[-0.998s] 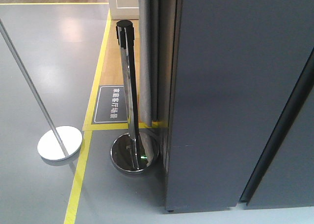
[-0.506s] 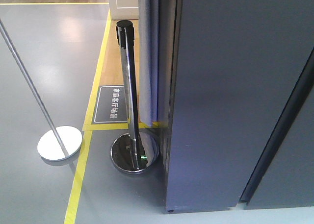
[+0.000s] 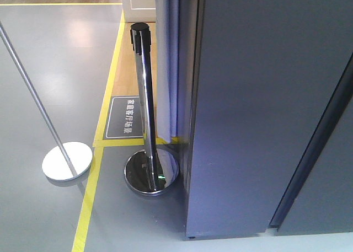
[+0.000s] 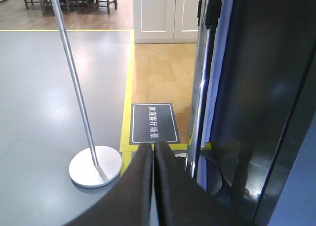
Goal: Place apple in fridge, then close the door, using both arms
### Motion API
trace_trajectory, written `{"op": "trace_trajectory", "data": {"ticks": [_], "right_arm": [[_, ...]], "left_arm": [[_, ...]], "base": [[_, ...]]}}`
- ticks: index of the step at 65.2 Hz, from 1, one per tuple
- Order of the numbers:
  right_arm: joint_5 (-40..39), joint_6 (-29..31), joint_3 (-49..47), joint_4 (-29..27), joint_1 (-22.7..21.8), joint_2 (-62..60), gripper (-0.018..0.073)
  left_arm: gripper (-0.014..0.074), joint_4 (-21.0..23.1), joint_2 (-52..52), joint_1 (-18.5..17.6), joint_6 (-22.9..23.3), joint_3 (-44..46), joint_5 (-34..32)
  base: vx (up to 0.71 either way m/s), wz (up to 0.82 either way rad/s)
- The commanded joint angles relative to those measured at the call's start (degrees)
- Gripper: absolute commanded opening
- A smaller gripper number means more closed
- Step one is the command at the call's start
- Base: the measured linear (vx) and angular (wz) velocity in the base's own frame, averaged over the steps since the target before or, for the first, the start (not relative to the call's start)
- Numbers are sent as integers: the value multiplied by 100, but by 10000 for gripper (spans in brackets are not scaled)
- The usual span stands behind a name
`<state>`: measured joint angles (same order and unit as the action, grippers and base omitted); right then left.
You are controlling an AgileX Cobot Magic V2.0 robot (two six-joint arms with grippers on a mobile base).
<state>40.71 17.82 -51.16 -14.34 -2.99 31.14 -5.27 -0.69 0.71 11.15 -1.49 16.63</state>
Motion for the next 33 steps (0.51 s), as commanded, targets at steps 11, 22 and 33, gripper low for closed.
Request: {"op": "trace_trajectory", "data": {"ticks": [11, 22, 33], "right_arm": [[-1491, -50, 2100, 215, -11, -1449, -8], [-1529, -50, 3526, 589, -11, -2506, -8], [-1788, -50, 4555, 1098, -6, -3254, -8]], "left_arm": [[-5, 34, -82, -36, 10, -118, -387], [-5, 34, -82, -36, 10, -118, -387], [-5, 34, -77, -36, 10, -118, -387]], "base": [[0, 0], [0, 0], [0, 0]]}}
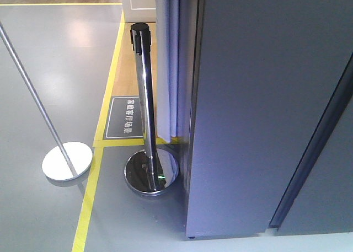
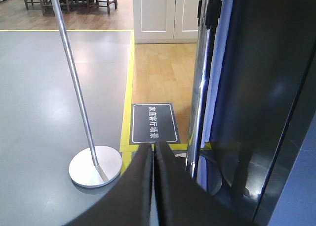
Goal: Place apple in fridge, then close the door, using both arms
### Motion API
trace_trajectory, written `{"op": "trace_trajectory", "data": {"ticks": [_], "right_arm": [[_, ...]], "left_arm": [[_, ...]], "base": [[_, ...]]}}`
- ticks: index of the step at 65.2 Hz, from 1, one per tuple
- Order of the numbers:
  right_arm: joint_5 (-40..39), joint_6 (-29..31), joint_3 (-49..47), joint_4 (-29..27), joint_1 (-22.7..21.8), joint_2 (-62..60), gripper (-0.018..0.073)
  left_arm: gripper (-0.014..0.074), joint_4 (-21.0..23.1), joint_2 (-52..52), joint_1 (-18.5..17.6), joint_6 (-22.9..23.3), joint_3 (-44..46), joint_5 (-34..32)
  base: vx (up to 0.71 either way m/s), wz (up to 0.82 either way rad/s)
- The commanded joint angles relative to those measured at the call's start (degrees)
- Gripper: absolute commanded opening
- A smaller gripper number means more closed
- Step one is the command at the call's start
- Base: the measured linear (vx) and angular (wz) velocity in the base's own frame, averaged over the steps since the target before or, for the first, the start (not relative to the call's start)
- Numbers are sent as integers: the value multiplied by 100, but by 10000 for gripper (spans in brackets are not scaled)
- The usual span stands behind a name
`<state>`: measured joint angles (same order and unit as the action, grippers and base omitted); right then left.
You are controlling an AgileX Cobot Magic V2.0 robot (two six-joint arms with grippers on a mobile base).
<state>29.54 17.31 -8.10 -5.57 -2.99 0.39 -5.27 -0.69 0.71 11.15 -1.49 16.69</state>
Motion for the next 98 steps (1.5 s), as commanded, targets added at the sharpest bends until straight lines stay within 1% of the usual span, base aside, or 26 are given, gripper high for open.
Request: {"op": "trace_trajectory", "data": {"ticks": [1, 6, 10, 14, 17, 26, 30, 36, 42, 48, 98], "right_arm": [[-727, -5, 308, 215, -7, -164, -8], [-994, -7, 595, 169, -7, -170, -8], [-1277, -70, 787, 2, 1, -170, -8], [-1700, -86, 1026, -110, 7, -170, -8], [-1726, -91, 1036, -106, 7, -170, -8], [-2097, -85, 1030, 141, 7, -170, -8], [-2328, -91, 1030, 147, 7, -170, -8], [-2685, -310, 1030, 74, 59, -170, -8], [-2685, -625, 1030, 58, 198, -170, -8], [-2675, -759, 1030, 74, 307, -170, -8], [-2681, -759, 1024, 60, 326, -164, -8]], "left_arm": [[-5, 34, -77, -36, 10, -118, -387], [-5, 34, -77, -36, 10, -118, -387], [-5, 34, -77, -36, 10, -118, -387], [-5, 34, -77, -36, 10, -118, -387], [-5, 34, -77, -36, 10, -118, -387], [-5, 34, -77, -36, 10, -118, -387], [-5, 34, -77, -36, 10, -118, -387], [-5, 34, -77, -36, 10, -118, -387], [-5, 34, -77, -36, 10, -118, -387], [-5, 34, -77, -36, 10, -118, -387], [-5, 34, -77, -36, 10, -118, -387]], "base": [[0, 0], [0, 0], [0, 0], [0, 0], [0, 0], [0, 0], [0, 0], [0, 0], [0, 0], [0, 0], [0, 0]]}}
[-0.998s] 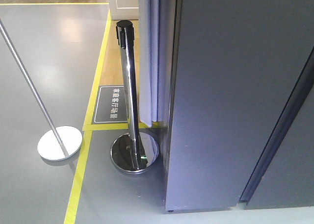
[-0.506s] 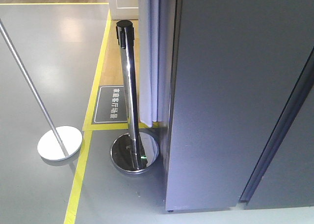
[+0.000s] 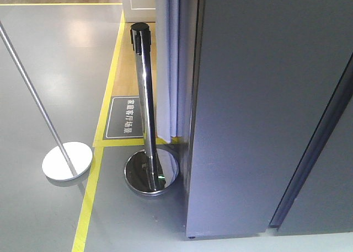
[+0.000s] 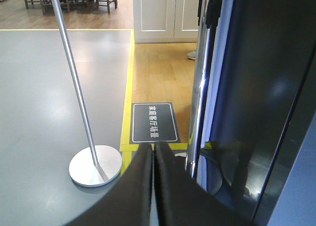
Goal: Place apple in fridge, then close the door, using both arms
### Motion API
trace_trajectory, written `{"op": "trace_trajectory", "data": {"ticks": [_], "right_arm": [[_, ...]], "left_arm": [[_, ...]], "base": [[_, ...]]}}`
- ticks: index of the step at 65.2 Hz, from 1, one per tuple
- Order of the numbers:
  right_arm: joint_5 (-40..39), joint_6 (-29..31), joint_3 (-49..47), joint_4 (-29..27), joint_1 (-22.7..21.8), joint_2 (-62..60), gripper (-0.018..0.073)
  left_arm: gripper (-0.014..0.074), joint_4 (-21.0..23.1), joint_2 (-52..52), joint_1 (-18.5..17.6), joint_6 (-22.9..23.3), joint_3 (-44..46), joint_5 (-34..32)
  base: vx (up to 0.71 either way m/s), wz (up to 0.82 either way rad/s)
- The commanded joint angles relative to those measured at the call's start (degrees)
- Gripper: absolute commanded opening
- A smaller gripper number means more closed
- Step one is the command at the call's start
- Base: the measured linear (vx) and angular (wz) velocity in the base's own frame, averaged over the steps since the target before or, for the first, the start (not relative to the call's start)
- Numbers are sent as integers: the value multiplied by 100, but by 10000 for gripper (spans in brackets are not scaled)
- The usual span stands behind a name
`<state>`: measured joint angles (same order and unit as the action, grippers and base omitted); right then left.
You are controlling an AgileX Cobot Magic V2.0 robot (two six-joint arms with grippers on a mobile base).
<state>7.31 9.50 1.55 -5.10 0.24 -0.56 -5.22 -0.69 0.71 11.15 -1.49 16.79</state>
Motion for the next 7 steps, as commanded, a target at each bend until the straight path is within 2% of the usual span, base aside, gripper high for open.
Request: {"op": "trace_trajectory", "data": {"ticks": [1, 7], "right_arm": [[-458, 21, 59, 13, 3, -69, -8], [-458, 21, 59, 13, 3, -69, -8]], "left_arm": [[-5, 30, -77, -36, 10, -118, -397], [-5, 30, -77, -36, 10, -118, -397]], "base": [[0, 0], [0, 0]]}}
